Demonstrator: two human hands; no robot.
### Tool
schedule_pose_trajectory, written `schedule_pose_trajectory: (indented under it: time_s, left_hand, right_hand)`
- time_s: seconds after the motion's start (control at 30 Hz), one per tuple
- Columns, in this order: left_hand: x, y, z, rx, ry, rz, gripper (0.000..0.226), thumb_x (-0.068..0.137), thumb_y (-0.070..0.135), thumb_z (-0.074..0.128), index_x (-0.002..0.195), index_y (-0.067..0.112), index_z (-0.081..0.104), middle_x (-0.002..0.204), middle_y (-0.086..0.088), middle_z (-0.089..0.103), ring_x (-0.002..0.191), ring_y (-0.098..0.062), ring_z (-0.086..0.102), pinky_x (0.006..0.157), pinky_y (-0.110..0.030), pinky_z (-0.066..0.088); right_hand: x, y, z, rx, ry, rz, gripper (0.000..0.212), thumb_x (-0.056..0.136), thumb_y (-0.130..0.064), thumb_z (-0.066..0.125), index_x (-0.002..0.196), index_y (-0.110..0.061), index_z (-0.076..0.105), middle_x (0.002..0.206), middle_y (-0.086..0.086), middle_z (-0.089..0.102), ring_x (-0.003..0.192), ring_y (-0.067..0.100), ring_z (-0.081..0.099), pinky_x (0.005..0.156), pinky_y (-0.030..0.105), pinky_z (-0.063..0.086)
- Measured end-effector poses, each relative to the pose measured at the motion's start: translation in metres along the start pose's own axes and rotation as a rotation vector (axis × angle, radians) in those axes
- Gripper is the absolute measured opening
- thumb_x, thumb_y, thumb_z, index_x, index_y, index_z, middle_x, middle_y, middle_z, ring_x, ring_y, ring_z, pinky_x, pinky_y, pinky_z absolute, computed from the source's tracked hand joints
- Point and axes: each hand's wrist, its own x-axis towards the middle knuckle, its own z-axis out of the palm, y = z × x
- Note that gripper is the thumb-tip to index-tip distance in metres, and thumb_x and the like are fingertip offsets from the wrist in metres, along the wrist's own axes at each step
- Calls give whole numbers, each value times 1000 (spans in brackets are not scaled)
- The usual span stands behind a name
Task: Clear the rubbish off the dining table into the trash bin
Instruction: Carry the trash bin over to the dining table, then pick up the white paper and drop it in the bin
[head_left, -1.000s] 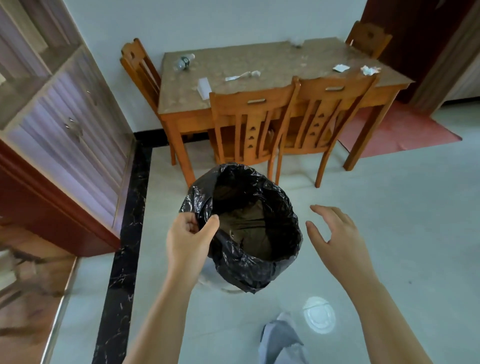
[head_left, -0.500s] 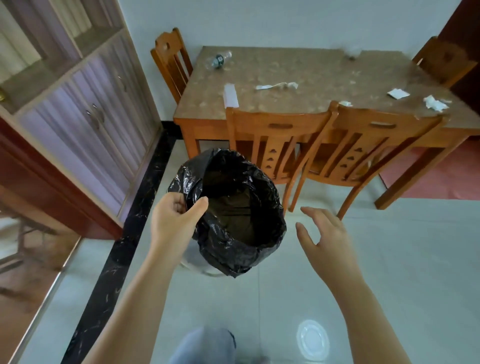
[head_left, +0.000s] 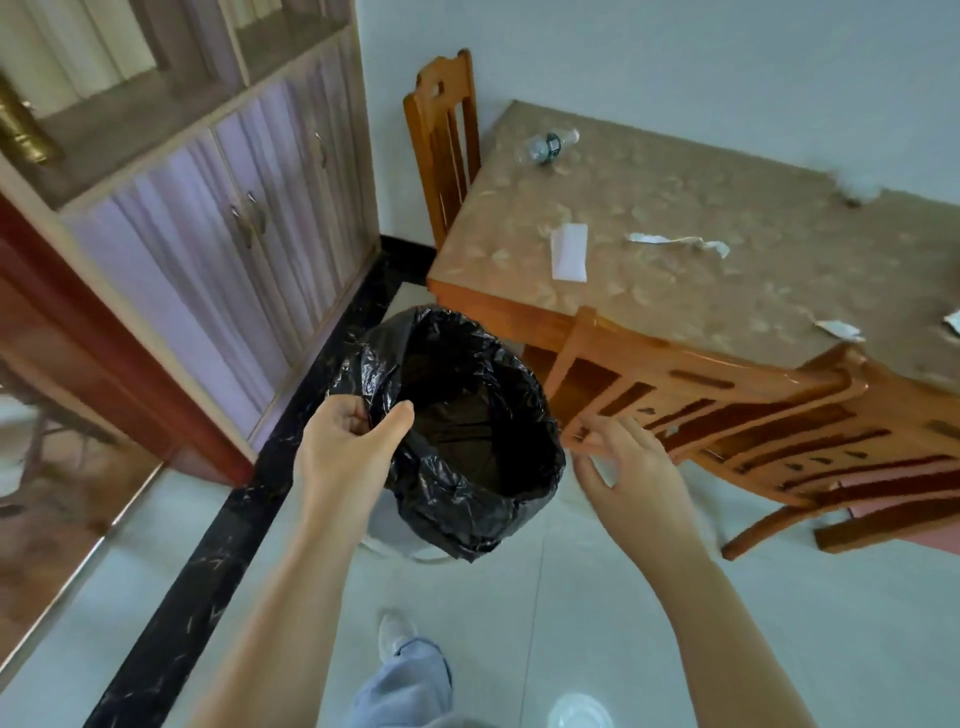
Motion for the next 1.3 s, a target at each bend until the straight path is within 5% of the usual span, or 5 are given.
schedule_pose_trajectory:
  time_s: [0.1,0.37,0.8,1.07,1.3]
  left_hand:
    - [54,12,2,37,-12,10,48,57,56,62,72,10,54,58,-1,50,60,-27,52,61,-48,45]
    - [151,34,27,-11,10,158,30,76,26,71,67,16,44,54,6,39,40,2,42,41,-10,32]
    - [338,100,135,95,-38,280,32,76,32,69,67,14,44,57,4,41,46,-4,42,52,-28,37]
    - [407,132,216,118,-149,343,32,77,27,70,75,3,49,60,1,43,47,-2,43,47,-16,35]
    - [439,145,251,187,-269,411,30,74,35,72,74,12,53,61,-4,51,53,-11,47,52,-31,41]
  right_hand:
    - [69,-31,20,-10,13,-56,32,86,-25,54,116,-16,54,110,3,61,100,23,55,80,32,43]
    - [165,-45,65,68,-19,-37,31,85,-22,55,117,-17,54,110,2,60,99,22,56,81,33,45]
    - [392,11,115,112,23,12,31,86,-20,55,117,-14,54,109,10,61,98,27,55,71,28,40]
    - [470,85,111,98,146,261,34,84,-17,57,117,-10,54,117,13,59,106,33,53,77,32,40]
    - [494,132,132,28,122,492,44,83,-26,58,124,-14,46,122,13,51,111,32,48,74,36,42]
